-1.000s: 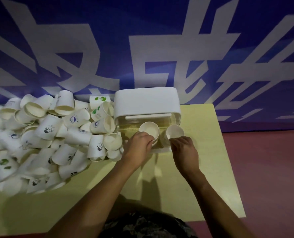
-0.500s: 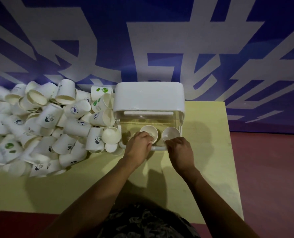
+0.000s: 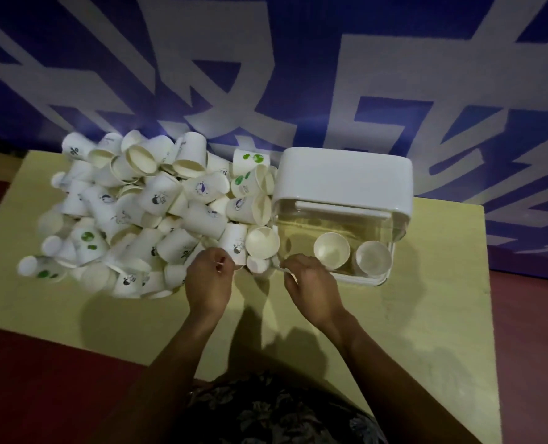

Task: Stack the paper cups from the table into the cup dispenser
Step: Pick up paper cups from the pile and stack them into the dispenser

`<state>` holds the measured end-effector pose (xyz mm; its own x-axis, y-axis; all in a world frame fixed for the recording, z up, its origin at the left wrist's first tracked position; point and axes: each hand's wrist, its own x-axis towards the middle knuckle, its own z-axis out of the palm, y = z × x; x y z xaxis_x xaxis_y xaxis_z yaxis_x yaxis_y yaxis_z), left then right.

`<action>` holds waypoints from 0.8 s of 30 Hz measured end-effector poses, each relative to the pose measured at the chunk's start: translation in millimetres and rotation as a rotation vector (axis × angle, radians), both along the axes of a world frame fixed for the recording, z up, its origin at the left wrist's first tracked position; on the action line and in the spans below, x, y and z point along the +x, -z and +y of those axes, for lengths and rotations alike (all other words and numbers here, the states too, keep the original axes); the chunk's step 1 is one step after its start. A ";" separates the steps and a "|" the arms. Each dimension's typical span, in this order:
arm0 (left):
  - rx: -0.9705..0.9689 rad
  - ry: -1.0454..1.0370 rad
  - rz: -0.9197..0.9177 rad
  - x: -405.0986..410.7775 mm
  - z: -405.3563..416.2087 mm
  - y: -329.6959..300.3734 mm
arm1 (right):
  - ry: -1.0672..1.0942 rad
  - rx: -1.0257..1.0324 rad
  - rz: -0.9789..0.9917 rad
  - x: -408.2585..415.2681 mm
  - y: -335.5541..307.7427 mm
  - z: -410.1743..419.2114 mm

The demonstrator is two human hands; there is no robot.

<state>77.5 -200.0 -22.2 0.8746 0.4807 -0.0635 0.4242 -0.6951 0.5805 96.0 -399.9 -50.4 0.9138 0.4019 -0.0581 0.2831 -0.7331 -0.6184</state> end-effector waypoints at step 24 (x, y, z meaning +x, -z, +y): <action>-0.188 0.328 -0.230 43.0 114.5 -20.3 | 0.567 -0.009 -0.041 10.2 -5.3 106.0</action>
<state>120.5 -85.5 -1.9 0.9805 0.1745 0.0909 0.0440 -0.6450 0.7629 106.2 -293.9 -45.0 0.9881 -0.1528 -0.0191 -0.1328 -0.7827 -0.6080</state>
